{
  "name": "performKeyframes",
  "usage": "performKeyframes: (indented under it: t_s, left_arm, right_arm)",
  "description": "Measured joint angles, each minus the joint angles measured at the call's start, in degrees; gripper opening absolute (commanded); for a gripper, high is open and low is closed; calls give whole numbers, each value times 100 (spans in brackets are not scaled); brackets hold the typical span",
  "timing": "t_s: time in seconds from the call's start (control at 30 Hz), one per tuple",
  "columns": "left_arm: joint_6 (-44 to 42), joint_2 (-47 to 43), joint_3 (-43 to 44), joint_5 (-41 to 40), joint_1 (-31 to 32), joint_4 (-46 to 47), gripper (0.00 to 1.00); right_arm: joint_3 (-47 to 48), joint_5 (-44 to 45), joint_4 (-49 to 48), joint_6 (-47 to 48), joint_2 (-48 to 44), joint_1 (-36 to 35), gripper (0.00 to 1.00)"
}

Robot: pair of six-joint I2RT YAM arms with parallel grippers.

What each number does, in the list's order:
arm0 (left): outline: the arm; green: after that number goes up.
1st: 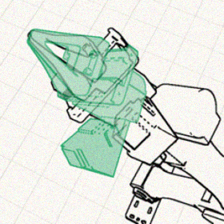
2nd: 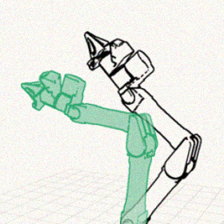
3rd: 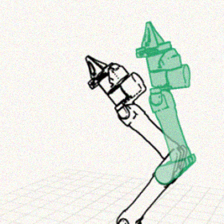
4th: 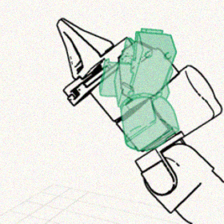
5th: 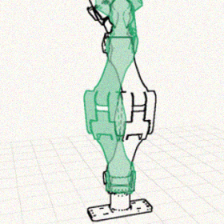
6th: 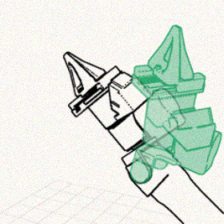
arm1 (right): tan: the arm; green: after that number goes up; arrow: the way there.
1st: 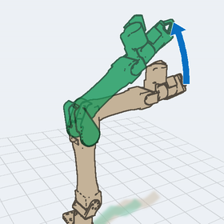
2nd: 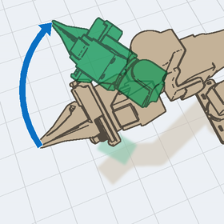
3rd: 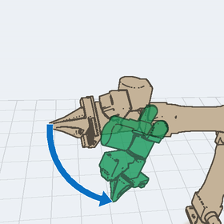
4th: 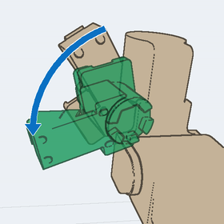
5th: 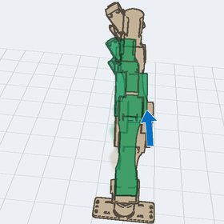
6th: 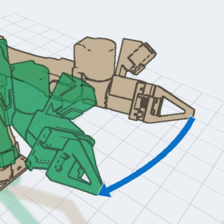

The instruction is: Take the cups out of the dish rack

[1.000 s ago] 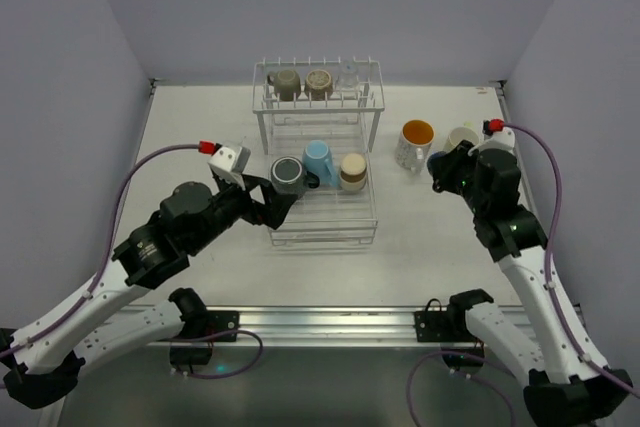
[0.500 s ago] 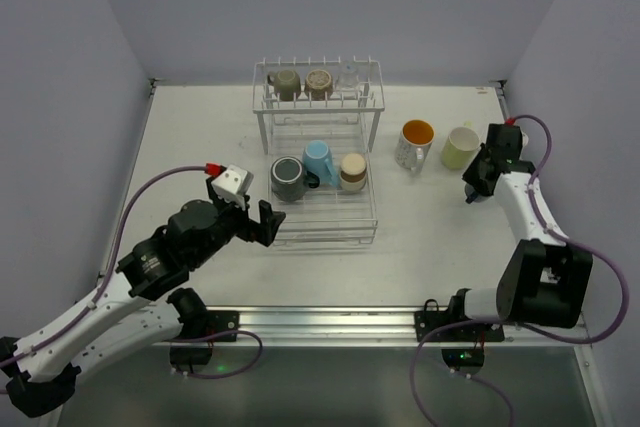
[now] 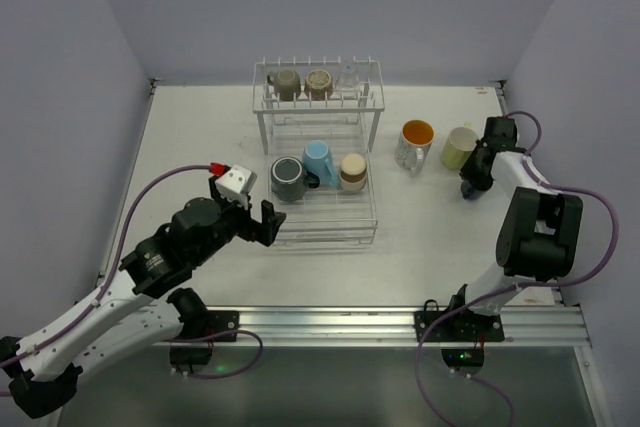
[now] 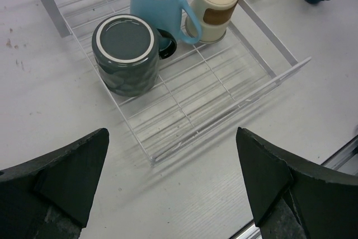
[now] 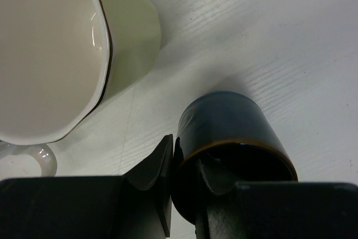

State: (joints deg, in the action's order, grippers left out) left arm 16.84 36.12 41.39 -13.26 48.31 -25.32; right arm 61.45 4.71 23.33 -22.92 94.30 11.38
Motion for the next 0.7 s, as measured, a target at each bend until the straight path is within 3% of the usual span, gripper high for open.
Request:
performKeyframes:
  t_s: [0.2, 0.4, 0.47, 0.57, 0.7]
  left_arm:
    - [0, 160, -2, 57, -162, 0, 100]
    - [0, 337, -2, 87, -273, 0, 100]
    - [2, 367, -2, 79, -302, 0, 100]
    - [4, 455, -2, 35, -326, 0, 100]
    - [11, 684, 70, -15, -330, -11, 100]
  right_arm:
    - [26, 22, -11, -42, 31, 0, 34]
    - [37, 22, 22, -57, -50, 0, 42]
    - [37, 2, 87, -98, -214, 0, 50]
    - [-4, -133, 116, -197, -765, 0, 54]
    - [-433, -555, -201, -428, -2251, -24, 57]
